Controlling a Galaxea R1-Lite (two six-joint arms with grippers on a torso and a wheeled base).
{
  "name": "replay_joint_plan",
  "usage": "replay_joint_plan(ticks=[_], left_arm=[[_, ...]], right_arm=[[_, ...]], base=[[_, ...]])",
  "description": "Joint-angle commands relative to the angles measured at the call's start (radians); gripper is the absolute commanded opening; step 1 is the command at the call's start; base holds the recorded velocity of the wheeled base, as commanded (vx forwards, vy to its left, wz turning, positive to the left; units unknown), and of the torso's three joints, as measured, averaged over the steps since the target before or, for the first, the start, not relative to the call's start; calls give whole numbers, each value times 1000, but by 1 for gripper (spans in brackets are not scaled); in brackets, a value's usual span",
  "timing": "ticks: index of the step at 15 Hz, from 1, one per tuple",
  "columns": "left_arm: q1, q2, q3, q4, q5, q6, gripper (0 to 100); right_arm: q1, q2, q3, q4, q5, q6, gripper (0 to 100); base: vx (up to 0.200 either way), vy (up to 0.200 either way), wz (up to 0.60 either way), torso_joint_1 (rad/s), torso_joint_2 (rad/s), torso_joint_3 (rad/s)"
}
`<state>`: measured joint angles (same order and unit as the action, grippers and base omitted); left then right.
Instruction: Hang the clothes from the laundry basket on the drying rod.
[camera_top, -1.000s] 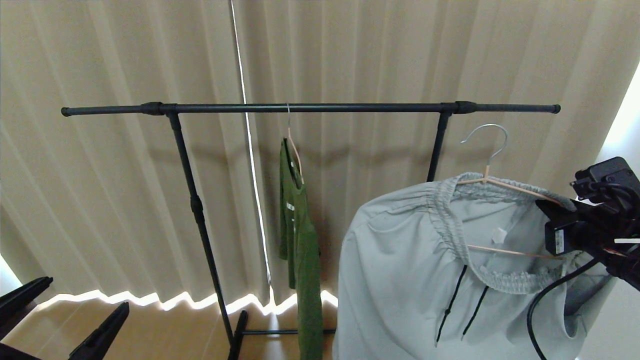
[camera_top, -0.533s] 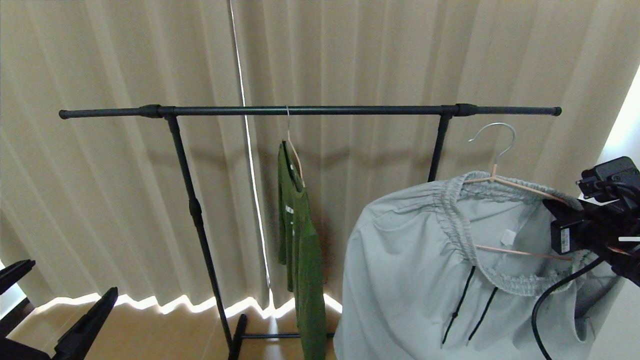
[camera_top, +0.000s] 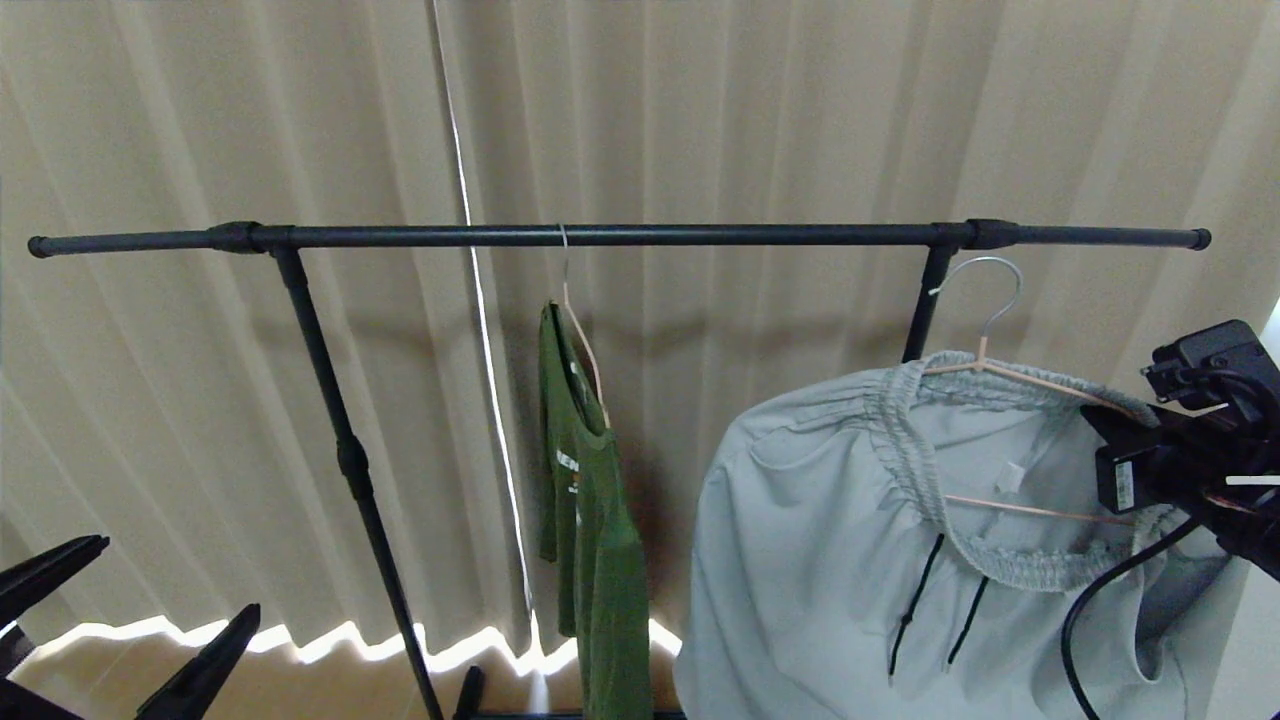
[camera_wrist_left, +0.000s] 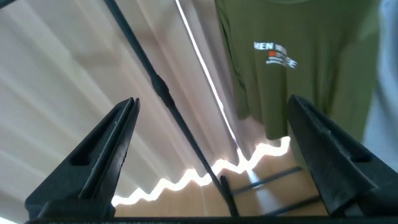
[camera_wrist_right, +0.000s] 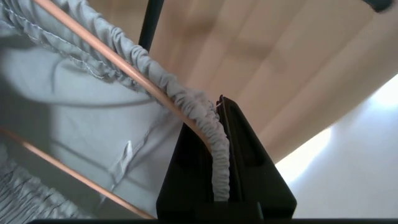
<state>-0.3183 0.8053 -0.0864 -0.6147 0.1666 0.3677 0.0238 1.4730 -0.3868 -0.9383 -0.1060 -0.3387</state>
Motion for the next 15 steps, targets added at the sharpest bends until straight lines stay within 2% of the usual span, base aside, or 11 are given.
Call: replay_joint_plan(ticks=[1, 5, 10, 14, 15], left_arm=[[-1, 3, -1, 0, 1, 4, 100], [1, 3, 0, 0, 1, 13, 100], [-1, -28, 4, 1, 1, 14, 100], [-2, -55, 13, 6, -1, 13, 100], [-2, -54, 13, 6, -1, 13, 100]], right_arm=[[1, 3, 2, 0, 0, 0, 0], [1, 1, 6, 0, 0, 0, 0], [27, -20, 13, -20, -8, 0, 0], [123, -23, -27, -5, -55, -26, 0], [159, -17, -60, 21, -101, -40, 0]], base=[[200, 0, 0, -2, -2, 2], [200, 0, 0, 2, 4, 0], [0, 0, 0, 0, 0, 0], [0, 0, 0, 0, 0, 0], [0, 0, 0, 0, 0, 0]])
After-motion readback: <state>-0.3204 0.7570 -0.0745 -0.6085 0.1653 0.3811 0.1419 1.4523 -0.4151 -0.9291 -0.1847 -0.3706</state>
